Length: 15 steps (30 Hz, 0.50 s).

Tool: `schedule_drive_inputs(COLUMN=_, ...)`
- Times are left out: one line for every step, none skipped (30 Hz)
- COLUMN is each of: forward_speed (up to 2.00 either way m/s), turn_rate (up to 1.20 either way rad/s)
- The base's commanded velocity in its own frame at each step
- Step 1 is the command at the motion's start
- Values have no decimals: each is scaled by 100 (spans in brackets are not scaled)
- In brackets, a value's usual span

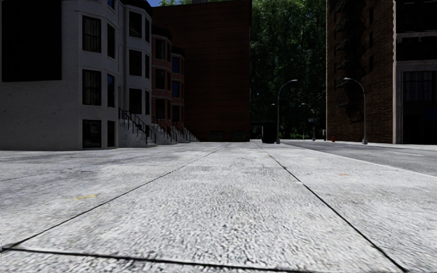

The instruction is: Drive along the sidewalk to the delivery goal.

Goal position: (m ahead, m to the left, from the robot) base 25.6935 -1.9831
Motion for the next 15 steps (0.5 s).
schedule_drive_inputs(forward_speed=200, turn_rate=0)
schedule_drive_inputs(forward_speed=200, turn_rate=0)
schedule_drive_inputs(forward_speed=200, turn_rate=0)
schedule_drive_inputs(forward_speed=200, turn_rate=0)
schedule_drive_inputs(forward_speed=200, turn_rate=0)
schedule_drive_inputs(forward_speed=200, turn_rate=0)
schedule_drive_inputs(forward_speed=200, turn_rate=0)
schedule_drive_inputs(forward_speed=200, turn_rate=0)
schedule_drive_inputs(forward_speed=200, turn_rate=0)
schedule_drive_inputs(forward_speed=200, turn_rate=0)
schedule_drive_inputs(forward_speed=200, turn_rate=0)
schedule_drive_inputs(forward_speed=200, turn_rate=0)
schedule_drive_inputs(forward_speed=200, turn_rate=0)
schedule_drive_inputs(forward_speed=200, turn_rate=0)
schedule_drive_inputs(forward_speed=200, turn_rate=0)
